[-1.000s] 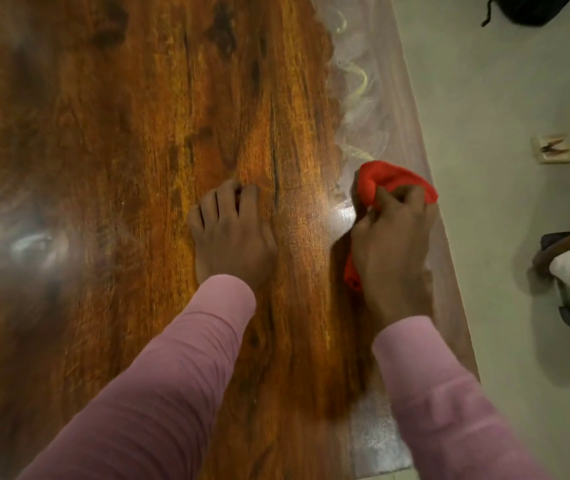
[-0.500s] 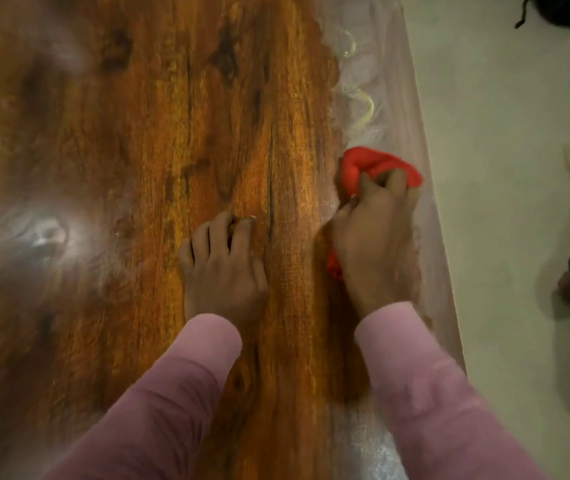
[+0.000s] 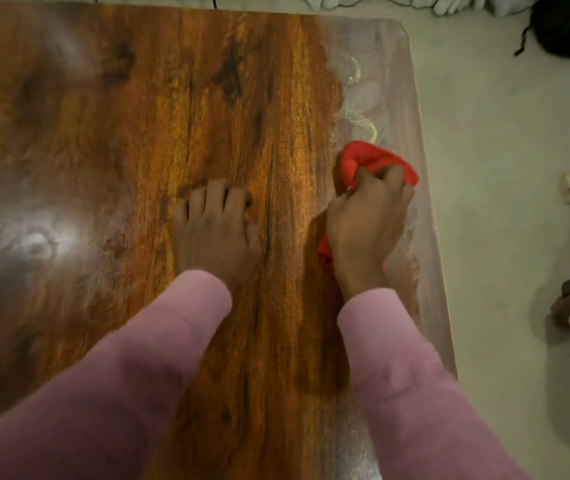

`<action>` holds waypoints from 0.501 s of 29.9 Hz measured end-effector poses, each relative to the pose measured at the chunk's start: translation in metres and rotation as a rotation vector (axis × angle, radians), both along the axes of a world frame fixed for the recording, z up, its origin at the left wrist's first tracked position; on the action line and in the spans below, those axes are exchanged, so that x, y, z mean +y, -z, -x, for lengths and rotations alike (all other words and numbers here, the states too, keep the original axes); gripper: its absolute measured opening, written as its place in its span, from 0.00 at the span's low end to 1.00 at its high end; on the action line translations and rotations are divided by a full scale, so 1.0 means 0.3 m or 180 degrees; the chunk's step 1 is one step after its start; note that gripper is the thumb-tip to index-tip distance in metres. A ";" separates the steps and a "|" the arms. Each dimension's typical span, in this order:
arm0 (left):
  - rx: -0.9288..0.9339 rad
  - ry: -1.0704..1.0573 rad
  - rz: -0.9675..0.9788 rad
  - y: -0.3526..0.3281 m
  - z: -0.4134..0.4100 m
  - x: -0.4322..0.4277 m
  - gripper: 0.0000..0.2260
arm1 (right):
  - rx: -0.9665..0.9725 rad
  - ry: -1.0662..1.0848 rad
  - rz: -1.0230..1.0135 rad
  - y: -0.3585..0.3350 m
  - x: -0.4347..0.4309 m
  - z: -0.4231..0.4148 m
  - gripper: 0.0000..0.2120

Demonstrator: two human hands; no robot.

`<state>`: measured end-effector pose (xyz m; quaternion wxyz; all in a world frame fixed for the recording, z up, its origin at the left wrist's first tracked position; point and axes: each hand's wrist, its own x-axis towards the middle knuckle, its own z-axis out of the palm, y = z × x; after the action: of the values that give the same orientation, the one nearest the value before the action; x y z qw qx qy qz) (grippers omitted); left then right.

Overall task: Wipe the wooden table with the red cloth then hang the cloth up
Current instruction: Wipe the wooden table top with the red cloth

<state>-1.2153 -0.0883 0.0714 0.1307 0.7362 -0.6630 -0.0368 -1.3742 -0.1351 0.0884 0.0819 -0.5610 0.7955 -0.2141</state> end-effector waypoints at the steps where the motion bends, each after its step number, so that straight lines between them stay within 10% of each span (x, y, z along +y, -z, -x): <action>1: -0.0001 0.0008 -0.0016 0.002 0.008 -0.056 0.18 | 0.0030 -0.0199 0.0028 0.006 0.008 -0.031 0.13; 6: -0.0121 0.0106 -0.0044 0.015 0.066 -0.284 0.18 | 0.0192 -0.1434 0.0067 0.022 0.027 -0.031 0.14; 15: -0.0012 0.0119 0.0047 0.042 0.071 -0.355 0.17 | 0.0160 -0.0037 0.0060 0.017 -0.211 0.058 0.13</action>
<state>-1.2366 -0.1948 0.0589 0.1342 0.7228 -0.6771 -0.0329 -1.3918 -0.1984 0.0834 0.0579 -0.5715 0.7919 -0.2070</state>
